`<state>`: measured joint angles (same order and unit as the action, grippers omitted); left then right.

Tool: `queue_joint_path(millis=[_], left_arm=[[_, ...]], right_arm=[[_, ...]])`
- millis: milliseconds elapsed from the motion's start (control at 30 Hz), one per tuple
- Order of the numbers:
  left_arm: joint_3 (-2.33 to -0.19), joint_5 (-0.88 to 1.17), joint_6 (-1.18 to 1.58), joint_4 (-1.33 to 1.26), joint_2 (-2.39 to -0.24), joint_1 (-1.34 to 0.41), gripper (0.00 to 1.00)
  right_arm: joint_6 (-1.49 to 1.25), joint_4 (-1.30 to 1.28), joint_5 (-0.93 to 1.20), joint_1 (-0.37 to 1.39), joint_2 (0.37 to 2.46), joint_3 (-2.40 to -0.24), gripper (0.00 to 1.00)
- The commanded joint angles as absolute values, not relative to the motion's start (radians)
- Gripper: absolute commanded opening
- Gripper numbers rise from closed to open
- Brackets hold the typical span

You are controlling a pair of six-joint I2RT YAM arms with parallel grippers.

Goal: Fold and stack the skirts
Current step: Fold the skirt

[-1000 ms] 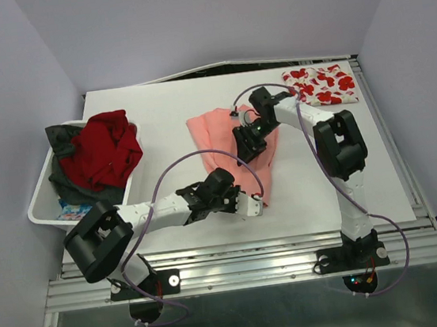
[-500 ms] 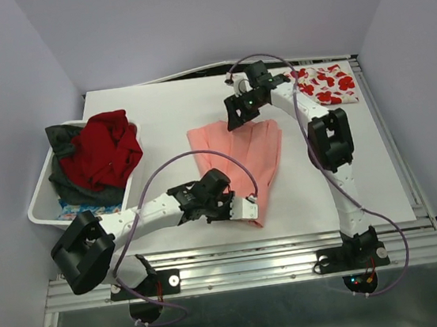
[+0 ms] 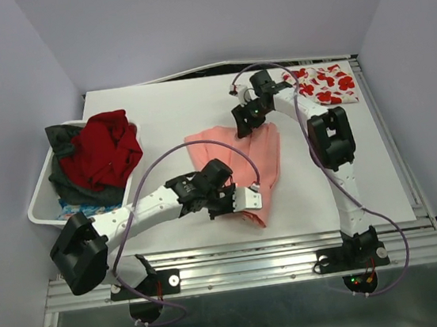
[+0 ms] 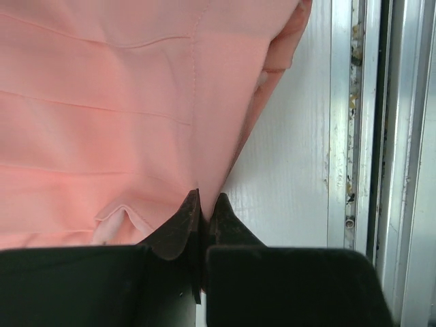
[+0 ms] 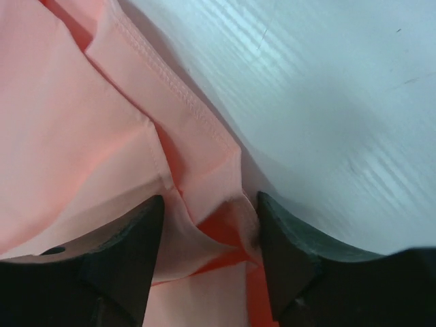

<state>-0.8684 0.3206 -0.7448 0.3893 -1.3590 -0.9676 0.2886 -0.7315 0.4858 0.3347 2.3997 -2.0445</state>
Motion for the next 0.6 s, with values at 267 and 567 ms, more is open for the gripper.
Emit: queue_joint_path(millis=[267, 567], left_arm=[[-1.186, 0.437, -0.634, 0.555, -1.368, -0.865, 0.00], [-1.325, 0.502, -0.655, 0.598, -1.529, -0.678, 0.00]], right_arm=[[0.380, -0.719, 0.594, 0.474, 2.290, -1.686, 0.24], [0.374, -0.707, 0.661, 0.505, 2.220, -1.589, 0.21]])
